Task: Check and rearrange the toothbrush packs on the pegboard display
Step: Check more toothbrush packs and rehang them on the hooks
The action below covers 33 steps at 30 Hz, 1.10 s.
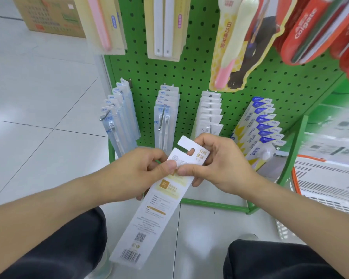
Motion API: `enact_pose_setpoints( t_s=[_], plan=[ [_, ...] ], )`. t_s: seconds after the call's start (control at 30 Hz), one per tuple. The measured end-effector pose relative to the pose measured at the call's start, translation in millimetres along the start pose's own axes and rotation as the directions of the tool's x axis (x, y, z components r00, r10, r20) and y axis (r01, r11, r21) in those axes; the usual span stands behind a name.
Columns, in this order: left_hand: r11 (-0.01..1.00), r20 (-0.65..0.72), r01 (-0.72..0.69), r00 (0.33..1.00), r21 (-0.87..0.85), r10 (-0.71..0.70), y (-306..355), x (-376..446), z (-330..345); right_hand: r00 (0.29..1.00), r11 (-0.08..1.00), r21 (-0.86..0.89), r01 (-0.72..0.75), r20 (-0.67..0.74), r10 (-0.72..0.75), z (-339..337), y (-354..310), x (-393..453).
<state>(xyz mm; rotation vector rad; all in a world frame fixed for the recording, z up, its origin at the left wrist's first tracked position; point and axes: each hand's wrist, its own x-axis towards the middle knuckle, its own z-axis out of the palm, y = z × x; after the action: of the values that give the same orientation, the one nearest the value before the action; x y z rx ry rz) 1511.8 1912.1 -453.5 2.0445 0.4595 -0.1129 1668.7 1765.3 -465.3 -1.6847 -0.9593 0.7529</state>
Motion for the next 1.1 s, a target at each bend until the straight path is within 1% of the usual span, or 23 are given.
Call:
enact_pose_setpoints(
  t_s=[0.07,0.13,0.23,0.3,0.37,0.43,0.47,0.5,0.53,0.6,0.67,0.7,0.73,0.77,0.8,0.83,0.87,0.93,0.97,1.03,1.1],
  plan=[
    [0.998,0.008,-0.005,1.000,0.069,0.004,-2,-2,-7,0.999,1.000,-0.013,0.002,-0.037,-0.002,-2,-9,-1],
    [0.979,0.014,-0.021,1.000,0.203,0.018,-2,-5,-9,0.996,1.000,-0.015,-0.013,-0.090,0.011,-1,-16,-5],
    [0.941,-0.065,-0.068,0.993,0.331,0.095,9,-15,-2,0.984,1.000,-0.014,-0.027,-0.174,0.024,7,-27,-10],
    [0.914,-0.068,-0.087,0.990,0.396,0.123,21,-25,6,0.977,0.998,-0.001,-0.059,-0.205,0.057,14,-34,-15],
    [0.851,-0.055,-0.079,0.991,0.520,0.125,33,-35,14,0.974,0.995,0.033,-0.091,-0.208,0.095,19,-43,-22],
    [0.776,-0.098,-0.078,0.979,0.625,0.178,35,-39,20,0.970,0.989,0.104,-0.103,-0.210,0.123,21,-53,-28],
    [0.747,-0.120,-0.076,0.972,0.660,0.204,36,-39,21,0.968,0.984,0.137,-0.110,-0.208,0.137,22,-60,-31],
    [0.740,-0.143,-0.067,0.966,0.669,0.216,36,-39,21,0.968,0.980,0.162,-0.118,-0.201,0.150,23,-67,-32],
    [0.755,-0.164,-0.054,0.964,0.654,0.210,37,-38,19,0.969,0.976,0.180,-0.121,-0.190,0.155,23,-74,-33],
    [0.802,-0.202,-0.005,0.967,0.597,0.156,42,-36,10,0.971,0.971,0.213,-0.112,-0.183,0.152,21,-85,-30],
    [0.865,-0.269,0.001,0.951,0.503,0.155,52,-37,-3,0.969,0.974,0.218,-0.068,-0.218,0.117,16,-95,-25],
    [0.905,-0.300,-0.029,0.939,0.425,0.171,56,-39,-11,0.966,0.981,0.191,-0.032,-0.247,0.080,12,-101,-23],
    [0.948,-0.332,-0.080,0.925,0.309,0.186,60,-40,-20,0.960,0.991,0.133,0.013,-0.278,0.025,9,-108,-22],
    [0.976,-0.346,-0.144,0.918,0.162,0.193,64,-43,-28,0.954,0.997,0.051,0.062,-0.296,-0.044,4,-116,-21],
    [0.977,-0.340,-0.212,0.920,-0.010,0.196,70,-47,-37,0.951,0.993,-0.038,0.112,-0.285,-0.118,-2,-127,-20],
    [0.952,-0.320,-0.261,0.926,-0.159,0.200,76,-50,-47,0.950,0.979,-0.122,0.162,-0.249,-0.188,-8,-139,-19],
    [0.917,-0.302,-0.300,0.928,-0.262,0.218,81,-52,-59,0.949,0.961,-0.176,0.212,-0.197,-0.245,-14,-152,-18],
    [0.861,-0.291,-0.350,0.923,-0.370,0.250,91,-53,-81,0.934,0.926,-0.216,0.309,-0.111,-0.338,-23,-182,-13],
    [0.835,-0.326,-0.380,0.909,-0.398,0.258,96,-51,-91,0.919,0.905,-0.240,0.351,-0.095,-0.382,-25,-196,-9],
    [0.768,-0.446,-0.459,0.859,-0.447,0.253,104,-45,-109,0.882,0.865,-0.286,0.412,-0.111,-0.457,-27,-221,0],
    [0.702,-0.538,-0.520,0.811,-0.486,0.228,115,-40,-123,0.825,0.800,-0.366,0.476,-0.128,-0.550,-30,-244,9]
  ],
)
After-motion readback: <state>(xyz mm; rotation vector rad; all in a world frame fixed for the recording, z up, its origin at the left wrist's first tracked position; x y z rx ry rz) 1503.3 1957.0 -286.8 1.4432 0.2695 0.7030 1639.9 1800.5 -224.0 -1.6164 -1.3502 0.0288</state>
